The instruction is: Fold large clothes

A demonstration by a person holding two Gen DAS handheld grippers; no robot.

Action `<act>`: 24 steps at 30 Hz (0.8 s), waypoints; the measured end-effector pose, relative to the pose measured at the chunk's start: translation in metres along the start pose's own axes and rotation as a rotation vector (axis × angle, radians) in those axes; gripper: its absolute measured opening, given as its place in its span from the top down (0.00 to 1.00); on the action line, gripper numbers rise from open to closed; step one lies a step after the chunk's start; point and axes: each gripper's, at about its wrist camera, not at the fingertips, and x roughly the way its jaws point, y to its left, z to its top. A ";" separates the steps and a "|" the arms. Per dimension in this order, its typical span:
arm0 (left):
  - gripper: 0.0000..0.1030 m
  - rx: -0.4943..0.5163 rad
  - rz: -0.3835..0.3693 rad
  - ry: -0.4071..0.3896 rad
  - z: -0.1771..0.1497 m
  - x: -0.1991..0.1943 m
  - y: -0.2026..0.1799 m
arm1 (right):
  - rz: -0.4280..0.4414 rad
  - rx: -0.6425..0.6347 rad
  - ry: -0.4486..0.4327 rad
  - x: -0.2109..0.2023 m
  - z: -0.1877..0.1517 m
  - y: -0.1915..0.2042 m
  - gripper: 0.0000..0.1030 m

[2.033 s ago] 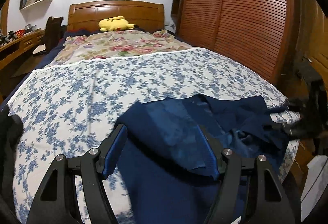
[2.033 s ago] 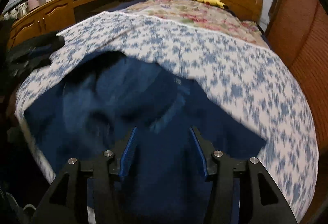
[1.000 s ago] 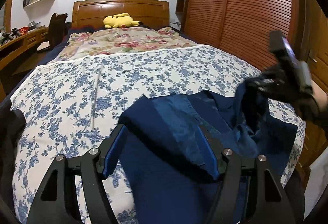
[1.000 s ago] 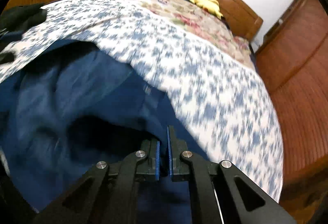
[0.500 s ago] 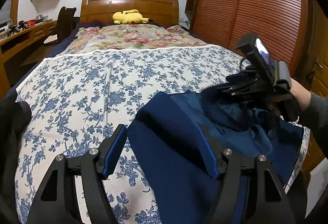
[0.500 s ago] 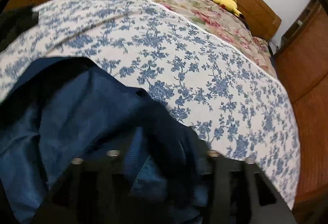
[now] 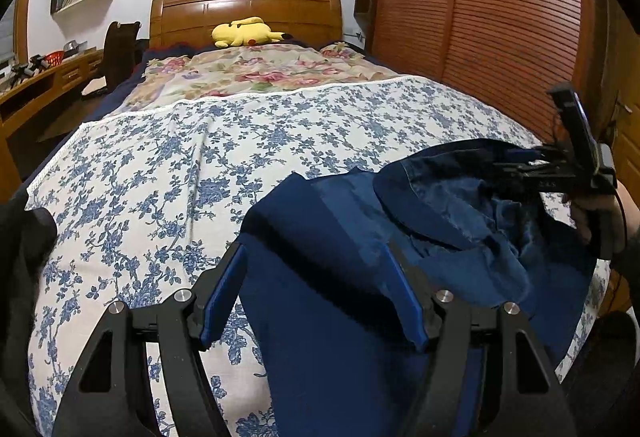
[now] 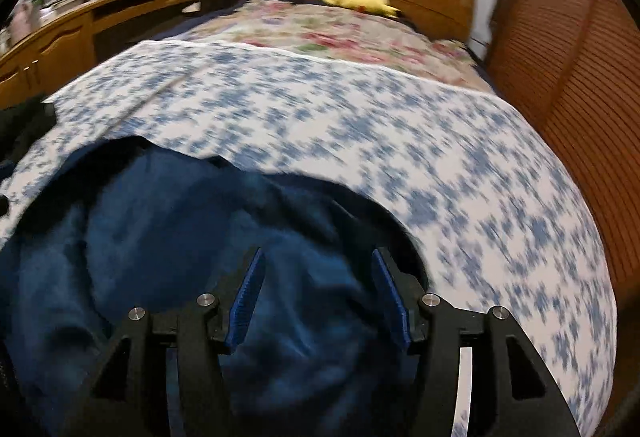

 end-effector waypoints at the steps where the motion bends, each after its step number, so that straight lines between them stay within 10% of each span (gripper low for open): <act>1: 0.32 0.003 0.004 -0.001 0.000 0.000 -0.002 | -0.010 0.019 -0.005 -0.001 -0.007 -0.007 0.45; 17: 0.33 0.017 0.080 0.071 0.010 0.011 -0.025 | 0.125 0.090 -0.129 -0.035 -0.020 -0.034 0.45; 24: 0.53 0.066 0.122 0.117 0.013 0.020 -0.034 | 0.074 0.079 -0.135 -0.041 -0.036 -0.047 0.45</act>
